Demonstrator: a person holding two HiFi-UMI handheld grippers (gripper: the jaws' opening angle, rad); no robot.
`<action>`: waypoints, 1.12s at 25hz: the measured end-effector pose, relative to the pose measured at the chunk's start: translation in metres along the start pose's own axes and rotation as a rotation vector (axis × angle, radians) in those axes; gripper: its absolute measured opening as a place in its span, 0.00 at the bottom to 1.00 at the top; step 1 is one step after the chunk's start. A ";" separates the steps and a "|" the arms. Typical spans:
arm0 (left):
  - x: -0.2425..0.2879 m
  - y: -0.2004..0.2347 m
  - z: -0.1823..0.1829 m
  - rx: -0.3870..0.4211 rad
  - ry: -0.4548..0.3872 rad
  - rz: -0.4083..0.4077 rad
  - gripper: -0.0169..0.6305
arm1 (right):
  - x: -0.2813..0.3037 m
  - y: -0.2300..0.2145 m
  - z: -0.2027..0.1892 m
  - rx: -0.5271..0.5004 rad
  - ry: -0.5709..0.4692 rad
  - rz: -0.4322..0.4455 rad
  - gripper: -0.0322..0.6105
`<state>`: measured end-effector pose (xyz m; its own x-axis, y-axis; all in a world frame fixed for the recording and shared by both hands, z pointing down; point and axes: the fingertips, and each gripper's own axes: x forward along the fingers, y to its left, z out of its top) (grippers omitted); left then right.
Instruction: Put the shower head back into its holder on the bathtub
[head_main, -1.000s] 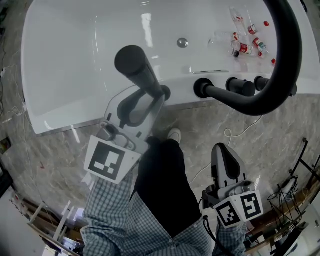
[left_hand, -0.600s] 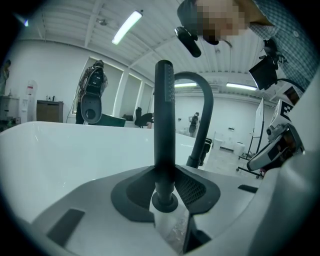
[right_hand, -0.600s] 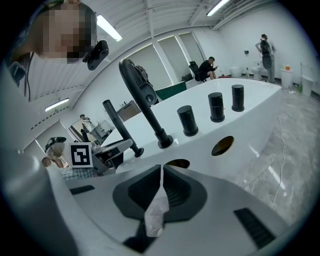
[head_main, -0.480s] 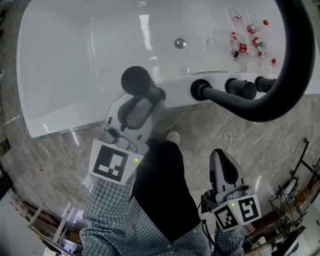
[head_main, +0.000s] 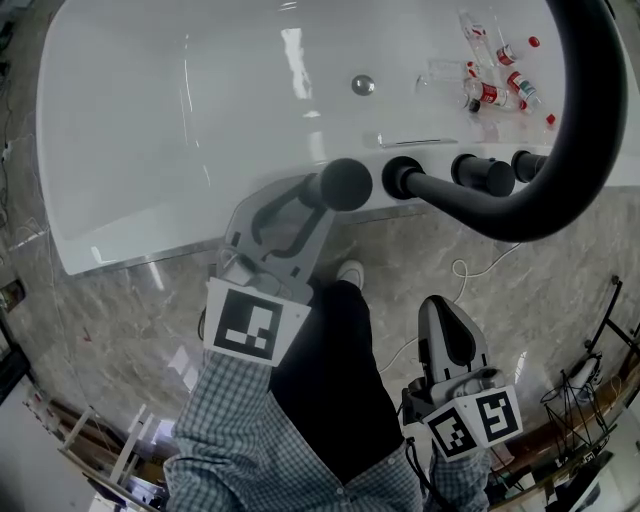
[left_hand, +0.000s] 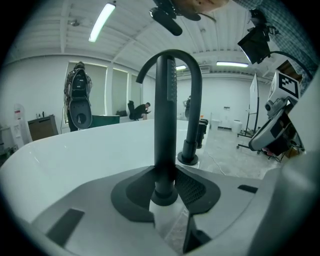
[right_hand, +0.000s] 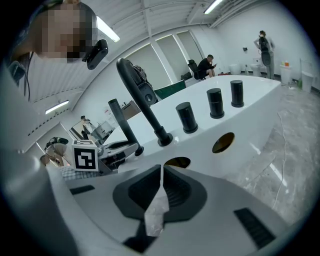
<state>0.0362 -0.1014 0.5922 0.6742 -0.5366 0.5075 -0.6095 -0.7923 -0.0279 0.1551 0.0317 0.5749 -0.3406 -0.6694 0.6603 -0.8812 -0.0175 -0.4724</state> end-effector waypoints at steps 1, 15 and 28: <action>0.000 0.000 0.000 -0.003 0.002 0.002 0.21 | 0.000 0.000 0.000 0.000 0.000 0.002 0.09; -0.004 -0.004 -0.009 -0.098 0.066 -0.072 0.21 | -0.005 0.015 0.011 -0.014 0.003 0.011 0.09; -0.036 -0.013 -0.016 -0.216 0.183 -0.088 0.21 | -0.038 0.040 0.028 -0.042 -0.014 0.003 0.09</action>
<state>0.0130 -0.0673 0.5886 0.6538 -0.3922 0.6471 -0.6402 -0.7426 0.1967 0.1423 0.0361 0.5146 -0.3391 -0.6796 0.6504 -0.8933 0.0158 -0.4492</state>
